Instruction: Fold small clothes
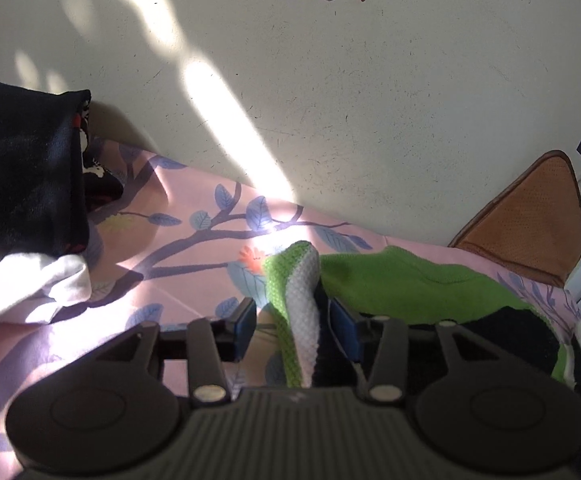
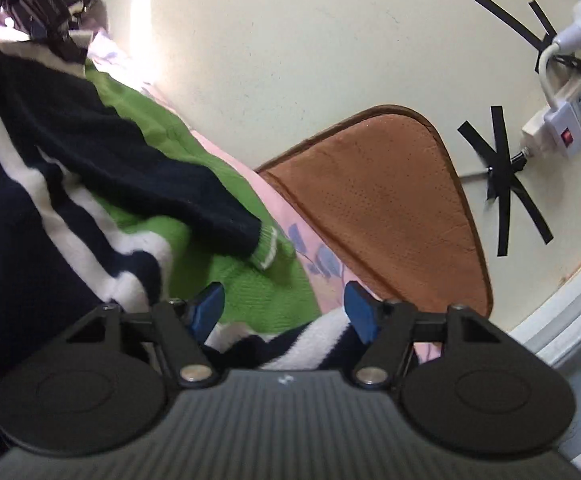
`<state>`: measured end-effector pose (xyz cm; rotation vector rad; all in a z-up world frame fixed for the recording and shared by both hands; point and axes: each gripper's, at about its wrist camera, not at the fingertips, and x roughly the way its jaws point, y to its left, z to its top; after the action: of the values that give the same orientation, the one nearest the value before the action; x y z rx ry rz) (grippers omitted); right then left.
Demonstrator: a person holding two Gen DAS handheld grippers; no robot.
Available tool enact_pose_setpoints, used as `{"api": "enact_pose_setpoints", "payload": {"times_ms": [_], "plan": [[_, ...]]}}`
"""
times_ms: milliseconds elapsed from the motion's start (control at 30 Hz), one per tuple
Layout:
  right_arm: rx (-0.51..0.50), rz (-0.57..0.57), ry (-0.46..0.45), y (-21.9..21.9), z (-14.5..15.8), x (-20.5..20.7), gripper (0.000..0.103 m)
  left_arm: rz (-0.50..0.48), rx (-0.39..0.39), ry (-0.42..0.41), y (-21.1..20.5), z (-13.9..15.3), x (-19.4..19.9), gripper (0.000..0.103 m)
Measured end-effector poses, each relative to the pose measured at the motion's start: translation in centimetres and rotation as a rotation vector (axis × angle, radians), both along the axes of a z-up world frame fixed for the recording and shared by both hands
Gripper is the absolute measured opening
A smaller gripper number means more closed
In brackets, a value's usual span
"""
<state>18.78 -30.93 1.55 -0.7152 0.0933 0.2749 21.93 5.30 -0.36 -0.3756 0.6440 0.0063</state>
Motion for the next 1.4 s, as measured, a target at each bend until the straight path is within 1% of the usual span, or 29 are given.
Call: {"api": "enact_pose_setpoints", "payload": {"times_ms": [33,100,167,233,300,333,367,400,433,500,533,567,633,667,700,767,800,833,867,900,967,1000,1033,1100,1167,1267,1333,1367,1400], "plan": [[0.049,0.021,0.018,-0.1,0.8,0.0,0.068,0.0,0.005,0.012,-0.1,-0.2,0.1,0.047],[0.211,0.077,0.097,-0.1,3.1,0.8,0.068,-0.005,-0.004,0.017,0.1,-0.3,0.2,0.048],[0.387,0.096,0.192,0.0,4.9,3.0,0.068,-0.002,-0.004,0.012,0.1,-0.3,0.0,0.049],[0.524,0.066,0.293,-0.4,5.9,6.1,0.068,-0.003,-0.004,0.016,0.2,-0.3,0.0,0.049],[0.62,-0.014,0.38,-0.3,5.3,9.0,0.065,-0.006,-0.005,0.019,0.2,-0.4,0.1,0.049],[0.653,-0.046,0.418,-0.6,4.9,10.3,0.041,-0.007,-0.004,0.019,0.2,-0.4,0.1,0.049],[0.694,-0.067,0.474,-0.4,3.7,10.7,0.025,-0.009,-0.002,0.02,0.2,-0.5,0.1,0.047],[0.739,-0.058,0.533,-0.8,2.8,10.2,0.01,-0.01,0.008,0.021,0.1,-0.5,0.2,0.045],[0.777,-0.048,0.542,-1.2,2.6,9.9,0.006,-0.013,0.016,0.022,0.0,-0.5,0.2,0.043],[0.749,-0.034,0.475,-1.1,2.9,7.3,0.006,-0.025,0.03,0.023,-0.3,-0.5,0.2,0.034],[0.749,-0.038,0.441,-1.4,3.0,6.1,0.005,-0.028,0.045,0.027,-0.6,-0.5,0.3,0.034],[0.756,-0.053,0.431,-1.9,3.0,5.3,0.005,-0.029,0.062,0.03,-0.8,-0.5,0.4,0.034],[0.719,-0.124,0.421,-2.4,1.8,4.7,0.008,-0.025,0.1,0.033,-1.2,-0.5,0.4,0.037],[0.684,-0.166,0.444,-2.8,1.0,5.5,0.01,-0.024,0.105,0.03,-1.3,-0.4,0.3,0.038],[0.696,-0.169,0.482,-3.5,0.4,5.7,0.009,-0.02,0.102,0.028,-1.2,-0.4,0.2,0.041],[0.842,-0.122,0.494,-6.2,0.7,5.0,0.009,0.0,0.087,0.012,-0.5,-0.1,-0.1,0.044],[0.928,-0.1,0.461,-7.9,1.3,4.2,0.012,0.017,0.078,-0.008,-0.1,0.3,-0.4,0.044],[1.0,-0.106,0.404,-9.8,2.2,3.3,0.017,0.046,0.062,-0.047,0.4,1.0,-1.0,0.044],[1.039,-0.14,0.348,-11.2,3.0,2.9,0.021,0.061,0.04,-0.093,0.8,1.7,-1.6,0.044],[1.056,-0.177,0.304,-12.6,3.8,2.6,0.028,0.062,0.015,-0.137,1.1,2.3,-2.1,0.044],[1.087,-0.265,0.238,-15.5,4.8,2.2,0.032,0.045,-0.004,-0.188,0.9,3.3,-2.8,0.044],[1.144,-0.309,0.217,-17.2,4.8,2.1,0.036,0.025,-0.006,-0.202,0.6,3.5,-3.0,0.044],[1.223,-0.341,0.213,-18.9,4.4,2.0,0.036,-0.004,-0.009,-0.209,0.1,3.7,-3.0,0.044],[1.44,-0.374,0.25,-22.5,2.4,1.6,0.036,-0.073,-0.003,-0.206,-1.1,3.6,-2.8,0.044],[1.558,-0.393,0.307,-24.0,0.0,1.7,0.036,-0.122,0.036,-0.189,-2.4,3.3,-2.5,0.042],[1.604,-0.437,0.378,-24.0,-2.5,2.7,0.036,-0.174,0.1,-0.143,-3.8,2.4,-2.0,0.041],[1.655,-0.46,0.399,-24.1,-3.9,3.6,0.038,-0.182,0.139,-0.108,-4.3,1.7,-1.5,0.041],[1.692,-0.465,0.412,-24.3,-4.6,4.4,0.036,-0.18,0.153,-0.089,-4.5,1.4,-1.2,0.041],[1.715,-0.446,0.395,-24.2,-4.8,4.8,0.034,-0.177,0.159,-0.062,-4.5,1.1,-1.0,0.04]]}}
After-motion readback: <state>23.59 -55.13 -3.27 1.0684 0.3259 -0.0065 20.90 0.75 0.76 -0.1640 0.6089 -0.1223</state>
